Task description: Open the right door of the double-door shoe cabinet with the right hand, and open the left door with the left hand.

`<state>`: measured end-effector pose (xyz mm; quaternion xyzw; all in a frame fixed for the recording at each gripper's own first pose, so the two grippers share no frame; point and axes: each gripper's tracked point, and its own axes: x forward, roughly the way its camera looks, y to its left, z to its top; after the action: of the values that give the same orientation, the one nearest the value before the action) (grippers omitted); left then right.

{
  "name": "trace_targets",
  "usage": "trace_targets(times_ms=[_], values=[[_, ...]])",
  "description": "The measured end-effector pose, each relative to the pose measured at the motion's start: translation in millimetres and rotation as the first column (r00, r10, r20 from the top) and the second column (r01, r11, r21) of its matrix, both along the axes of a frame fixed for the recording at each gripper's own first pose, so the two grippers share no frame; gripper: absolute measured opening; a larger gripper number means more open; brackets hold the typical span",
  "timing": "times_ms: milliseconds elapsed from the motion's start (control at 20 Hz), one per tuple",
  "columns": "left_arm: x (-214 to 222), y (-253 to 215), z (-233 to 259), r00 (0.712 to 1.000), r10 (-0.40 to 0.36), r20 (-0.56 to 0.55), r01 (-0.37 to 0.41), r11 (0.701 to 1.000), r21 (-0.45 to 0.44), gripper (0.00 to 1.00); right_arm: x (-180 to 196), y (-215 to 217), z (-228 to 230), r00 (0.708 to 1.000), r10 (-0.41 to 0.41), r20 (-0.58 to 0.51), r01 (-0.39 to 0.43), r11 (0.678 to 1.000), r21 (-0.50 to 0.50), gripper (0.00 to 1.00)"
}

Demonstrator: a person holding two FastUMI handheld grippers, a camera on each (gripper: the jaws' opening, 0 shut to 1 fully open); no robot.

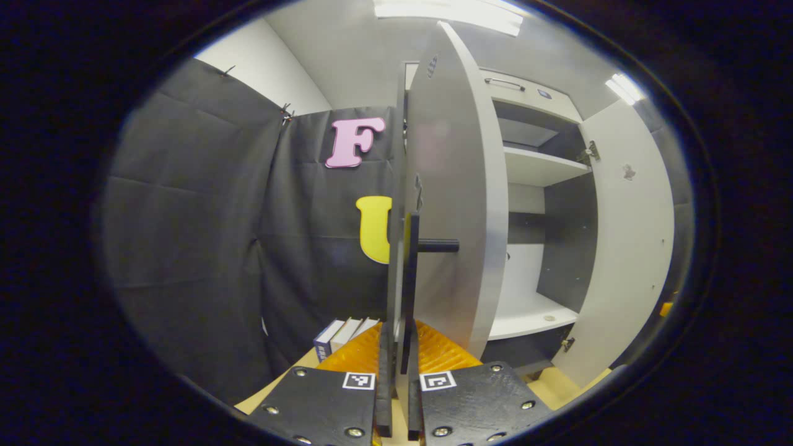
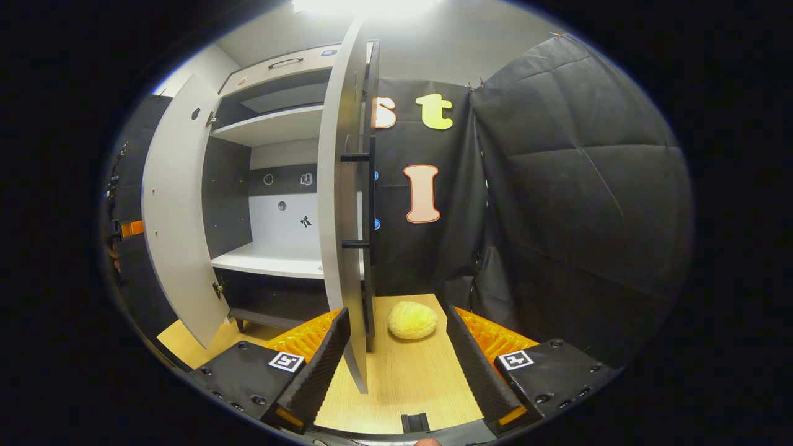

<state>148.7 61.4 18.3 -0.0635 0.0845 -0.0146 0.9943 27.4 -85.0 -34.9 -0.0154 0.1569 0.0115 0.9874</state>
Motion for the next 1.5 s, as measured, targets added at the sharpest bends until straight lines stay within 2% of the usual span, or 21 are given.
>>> trace_targets(times_ms=[100, 200, 450, 550, 700, 750, 800, 850, 900, 950, 1050, 1200, 1250, 1350, 1450, 1500], values=[[4.1, 17.8, 0.0, 0.999, 0.04, 0.004, -0.04, 0.999, 0.034, 0.1, -1.5, 0.1, 3.4, 1.0, -0.002, 0.007, 0.002, 1.0, 0.003, 0.98], [4.9, 21.8, -1.8, 1.0, 0.008, -0.006, -0.008, 1.0, -0.011, 0.02, -3.1, 1.0, 5.9, 1.0, 0.0, 0.013, 0.0, 1.0, 0.007, 0.98], [-0.5, 24.4, -1.1, 1.0, 0.018, -0.001, -0.018, 1.0, 0.023, 0.02, -12.0, 4.0, 12.0, 1.0, 0.02, 0.023, -0.02, 1.0, 0.003, 0.98], [-13.0, 35.2, 3.3, 0.997, 0.073, 0.015, -0.073, 0.996, 0.042, 0.0, -17.2, 3.1, 15.8, 0.999, 0.034, 0.029, -0.034, 0.999, -0.004, 0.98], [-40.4, 32.2, 6.4, 0.995, 0.095, 0.011, -0.095, 0.995, 0.033, 0.02, -24.4, 2.4, 21.3, 0.997, 0.065, 0.04, -0.065, 0.998, -0.004, 0.98], [-51.5, 33.8, 6.9, 0.994, 0.109, 0.01, -0.109, 0.993, 0.037, 0.02, -27.5, 3.9, 24.6, 0.996, 0.079, 0.049, -0.079, 0.997, -0.001, 0.93], [-63.5, 36.6, 8.4, 0.992, 0.128, 0.01, -0.128, 0.991, 0.046, 0.0, -30.9, 6.1, 26.4, 0.994, 0.094, 0.058, -0.095, 0.996, 0.003, 0.98], [-75.5, 36.0, 11.3, 0.99, 0.141, 0.015, -0.141, 0.989, 0.054, 0.02, -34.1, 7.1, 28.1, 0.992, 0.112, 0.066, -0.112, 0.994, 0.004, 0.98], [-86.8, 32.5, 15.3, 0.989, 0.147, 0.023, -0.148, 0.987, 0.059, 0.0, -37.7, 8.1, 28.6, 0.989, 0.129, 0.071, -0.13, 0.992, 0.0, 0.98], [-99.3, 26.8, 17.5, 0.989, 0.146, 0.03, -0.147, 0.987, 0.064, 0.06, -41.2, 9.3, 29.1, 0.986, 0.147, 0.075, -0.147, 0.989, -0.005, 0.98], [-117.9, 16.7, 22.6, 0.99, 0.134, 0.042, -0.137, 0.987, 0.081, 0.08, -47.8, 12.2, 29.8, 0.981, 0.174, 0.081, -0.173, 0.985, -0.012, 0.98], [-141.4, 2.0, 25.1, 0.993, 0.107, 0.059, -0.113, 0.987, 0.111, 0.37, -58.4, 21.7, 31.7, 0.977, 0.188, 0.099, -0.19, 0.982, 0.01, 0.98], [-148.1, -3.3, 27.5, 0.993, 0.099, 0.071, -0.106, 0.989, 0.107, 0.39, -59.7, 26.1, 33.1, 0.976, 0.189, 0.107, -0.192, 0.981, 0.021, 0.98], [-159.2, -17.0, 31.1, 0.994, 0.062, 0.092, -0.07, 0.993, 0.091, 0.66, -62.3, 31.0, 36.2, 0.976, 0.183, 0.121, -0.188, 0.982, 0.035, 0.98], [-170.5, -16.7, 31.3, 0.991, 0.059, 0.116, -0.07, 0.993, 0.095, 0.94, -69.2, 36.8, 39.4, 0.974, 0.181, 0.136, -0.187, 0.982, 0.034, 0.98], [-175.5, -14.5, 29.7, 0.991, 0.062, 0.121, -0.074, 0.993, 0.096, 0.94, -73.3, 37.3, 40.7, 0.973, 0.179, 0.144, -0.184, 0.983, 0.023, 0.98]])
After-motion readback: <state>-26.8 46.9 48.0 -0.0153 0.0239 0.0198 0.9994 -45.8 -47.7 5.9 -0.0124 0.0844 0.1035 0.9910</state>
